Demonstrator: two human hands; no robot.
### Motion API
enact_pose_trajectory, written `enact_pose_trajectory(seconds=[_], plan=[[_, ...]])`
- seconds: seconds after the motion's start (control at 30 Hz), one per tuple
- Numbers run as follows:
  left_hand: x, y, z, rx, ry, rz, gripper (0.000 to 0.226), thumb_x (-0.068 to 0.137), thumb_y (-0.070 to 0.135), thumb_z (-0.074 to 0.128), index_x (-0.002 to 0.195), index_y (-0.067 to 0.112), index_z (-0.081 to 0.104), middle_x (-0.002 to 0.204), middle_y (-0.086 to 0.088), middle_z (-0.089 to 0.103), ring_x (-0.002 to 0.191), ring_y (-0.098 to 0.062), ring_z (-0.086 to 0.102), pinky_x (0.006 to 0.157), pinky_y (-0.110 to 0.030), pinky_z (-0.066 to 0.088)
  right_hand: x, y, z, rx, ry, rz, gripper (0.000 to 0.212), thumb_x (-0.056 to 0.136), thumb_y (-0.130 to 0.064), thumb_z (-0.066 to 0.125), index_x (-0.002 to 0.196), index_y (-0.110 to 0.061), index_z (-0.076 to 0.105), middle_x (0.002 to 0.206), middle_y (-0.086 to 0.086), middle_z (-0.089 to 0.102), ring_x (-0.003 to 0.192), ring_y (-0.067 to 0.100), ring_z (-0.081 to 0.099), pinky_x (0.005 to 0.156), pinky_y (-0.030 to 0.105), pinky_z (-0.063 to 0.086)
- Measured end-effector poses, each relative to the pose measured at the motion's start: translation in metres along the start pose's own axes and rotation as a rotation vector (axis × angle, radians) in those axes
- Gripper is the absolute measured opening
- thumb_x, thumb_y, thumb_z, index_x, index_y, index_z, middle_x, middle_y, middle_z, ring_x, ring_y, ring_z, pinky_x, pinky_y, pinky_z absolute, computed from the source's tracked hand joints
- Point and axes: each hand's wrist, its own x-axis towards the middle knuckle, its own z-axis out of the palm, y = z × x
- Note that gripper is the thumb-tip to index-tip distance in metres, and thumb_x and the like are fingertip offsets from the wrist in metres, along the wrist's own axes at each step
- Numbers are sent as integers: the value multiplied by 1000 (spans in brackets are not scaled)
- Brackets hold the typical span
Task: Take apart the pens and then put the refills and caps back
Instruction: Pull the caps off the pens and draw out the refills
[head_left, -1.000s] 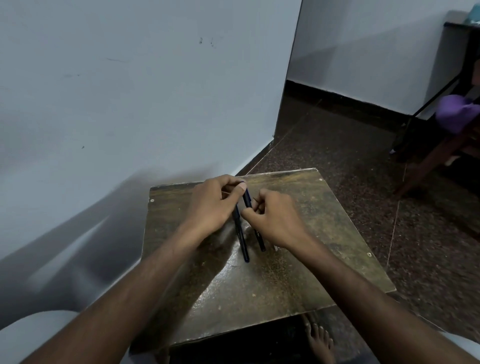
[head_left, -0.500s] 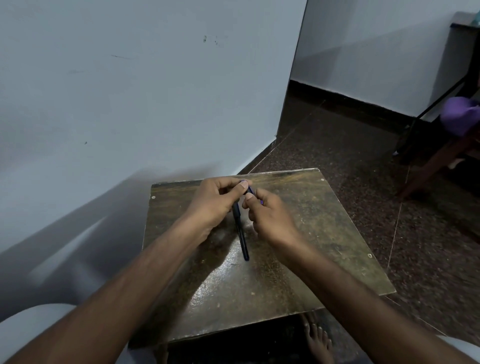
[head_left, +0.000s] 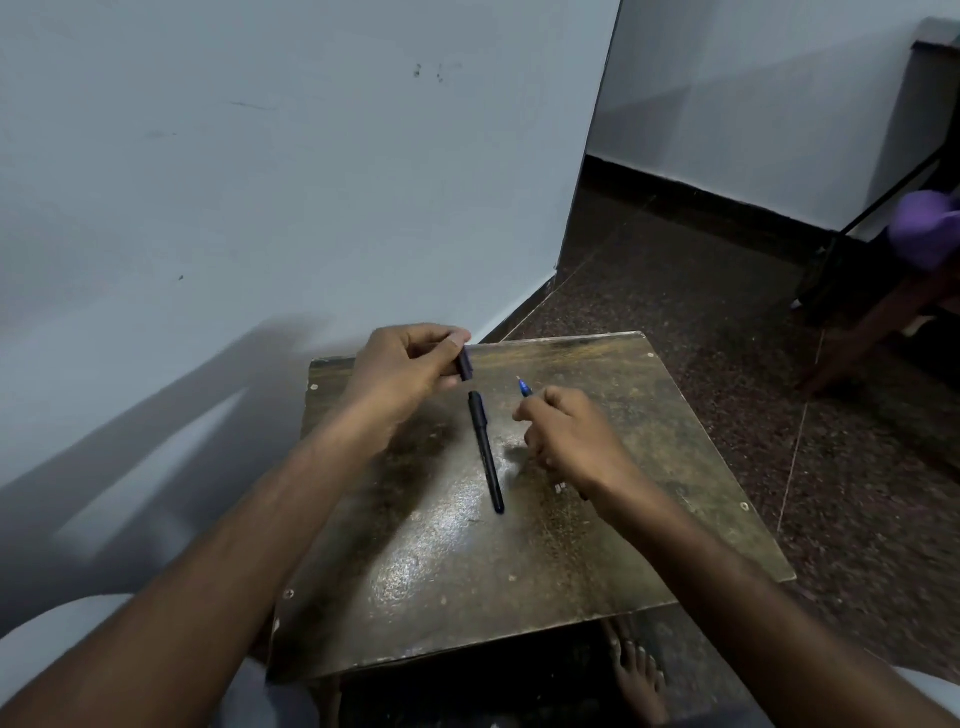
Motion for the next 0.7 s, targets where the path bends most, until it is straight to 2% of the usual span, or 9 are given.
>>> enact_pose_trajectory(seconds=[0.1,0.2,0.3,0.43,0.53,0.6,0.63,0.7], plan=[[2,-7,-16,401,1,-16,14,99,26,81,110,20,86,99,3,86,85,-11,84,89,-31,68,5,1,-11,123,26,38,26,109,-19,48,99,-10,70,72,3,62,50,9,48,47,25,38],[2,-16,-17,666,26,-8,13,97,24,83,107,15,86,88,-1,84,74,-14,82,86,-37,69,8,3,-16,129,31,45,28,109,-14,44,102,-9,72,77,2,65,55,8,54,47,19,43],[1,-18,-14,657,54,-20,5,96,20,84,95,16,82,82,-2,80,71,-15,81,79,-41,71,9,4,-14,137,4,58,25,108,-6,48,104,-10,72,81,1,66,64,9,59,58,25,47],[3,-17,-12,670,79,-6,22,95,20,86,78,24,73,75,1,75,65,-14,79,76,-42,71,9,6,-11,186,-29,37,22,108,-2,53,113,-11,74,84,6,66,66,10,61,59,28,49],[1,-15,-11,630,83,-21,12,94,20,86,92,13,77,80,-5,78,72,-22,82,80,-45,70,8,7,-13,250,-49,24,24,111,-8,54,122,-17,74,87,6,67,68,11,61,57,26,48],[-1,-14,-12,620,97,-16,21,95,23,85,103,6,76,88,-11,81,76,-25,82,83,-44,69,9,7,-13,275,-55,35,25,113,-13,53,124,-19,73,84,3,68,65,9,59,55,24,45],[-1,-13,-13,631,110,4,23,96,25,84,106,6,77,90,-9,81,75,-23,81,83,-42,69,10,7,-13,281,-51,48,25,113,-14,51,123,-18,74,82,1,69,63,7,58,54,23,44],[-4,-8,-15,692,140,85,22,100,32,79,108,11,80,88,5,78,73,-6,73,79,-29,64,10,7,-12,313,-47,86,26,113,-13,49,119,-14,75,79,-1,71,61,5,58,54,21,43]])
